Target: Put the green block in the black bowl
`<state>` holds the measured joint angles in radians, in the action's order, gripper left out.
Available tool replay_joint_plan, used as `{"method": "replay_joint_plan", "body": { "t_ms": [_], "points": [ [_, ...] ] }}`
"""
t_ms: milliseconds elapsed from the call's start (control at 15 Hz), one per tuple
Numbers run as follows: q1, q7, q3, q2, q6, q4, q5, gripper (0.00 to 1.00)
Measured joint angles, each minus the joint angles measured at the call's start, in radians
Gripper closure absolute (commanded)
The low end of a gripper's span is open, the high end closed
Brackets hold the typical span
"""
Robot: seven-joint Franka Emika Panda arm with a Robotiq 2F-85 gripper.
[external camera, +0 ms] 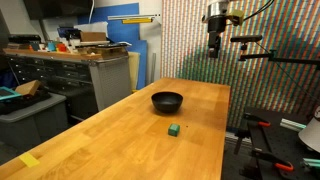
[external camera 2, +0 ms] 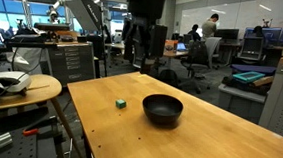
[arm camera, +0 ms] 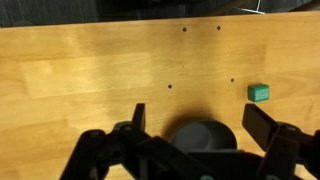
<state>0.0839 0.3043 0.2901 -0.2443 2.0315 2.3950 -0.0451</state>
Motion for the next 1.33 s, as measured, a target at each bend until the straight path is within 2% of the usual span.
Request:
{"method": "replay_joint_plan", "body": {
  "t_ms": [800, 1067, 1333],
  "points": [
    [0.001, -0.001, -0.008, 0.004, 0.001, -0.004, 0.0, 0.0],
    [0.001, -0.001, -0.047, 0.051, 0.038, 0.005, 0.0, 0.0],
    [0.0, -0.01, -0.103, 0.128, 0.131, 0.016, 0.003, 0.0]
  ]
}}
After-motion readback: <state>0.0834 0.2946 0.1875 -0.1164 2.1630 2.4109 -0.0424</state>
